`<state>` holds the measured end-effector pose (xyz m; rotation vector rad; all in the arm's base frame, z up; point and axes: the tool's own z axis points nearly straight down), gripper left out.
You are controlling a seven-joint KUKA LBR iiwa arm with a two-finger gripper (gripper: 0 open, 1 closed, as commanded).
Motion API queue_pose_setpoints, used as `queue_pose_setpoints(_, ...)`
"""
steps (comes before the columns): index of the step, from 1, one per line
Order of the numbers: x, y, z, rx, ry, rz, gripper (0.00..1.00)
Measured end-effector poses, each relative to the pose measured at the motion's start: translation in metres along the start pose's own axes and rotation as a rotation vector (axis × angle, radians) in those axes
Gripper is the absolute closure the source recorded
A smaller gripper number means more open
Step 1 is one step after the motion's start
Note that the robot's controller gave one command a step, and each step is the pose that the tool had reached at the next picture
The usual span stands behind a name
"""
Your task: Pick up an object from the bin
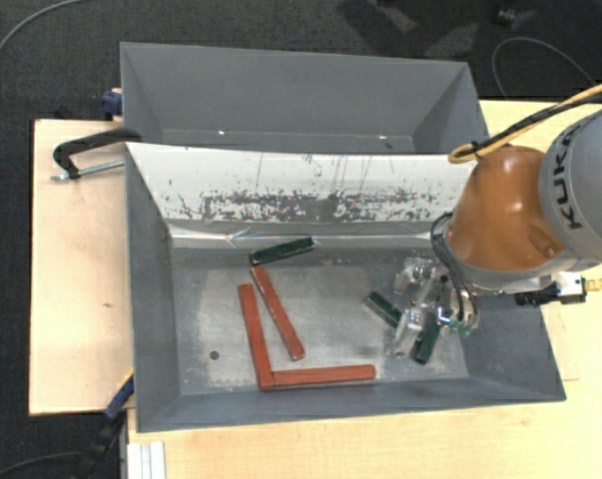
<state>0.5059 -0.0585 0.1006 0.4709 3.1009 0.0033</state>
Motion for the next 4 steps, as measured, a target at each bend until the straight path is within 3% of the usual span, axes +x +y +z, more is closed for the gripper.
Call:
queue_pose_setpoints(1,0.011,-0.003,0.031,0.002,0.008,0.118,0.00)
queue_pose_setpoints(2,0.011,-0.003,0.031,0.002,0.006,0.117,0.00)
queue_pose_setpoints(3,0.011,-0.003,0.031,0.002,0.006,0.117,1.00)
queue_pose_setpoints(4,0.008,-0.001,-0.039,-0.001,-0.006,0.116,1.00)
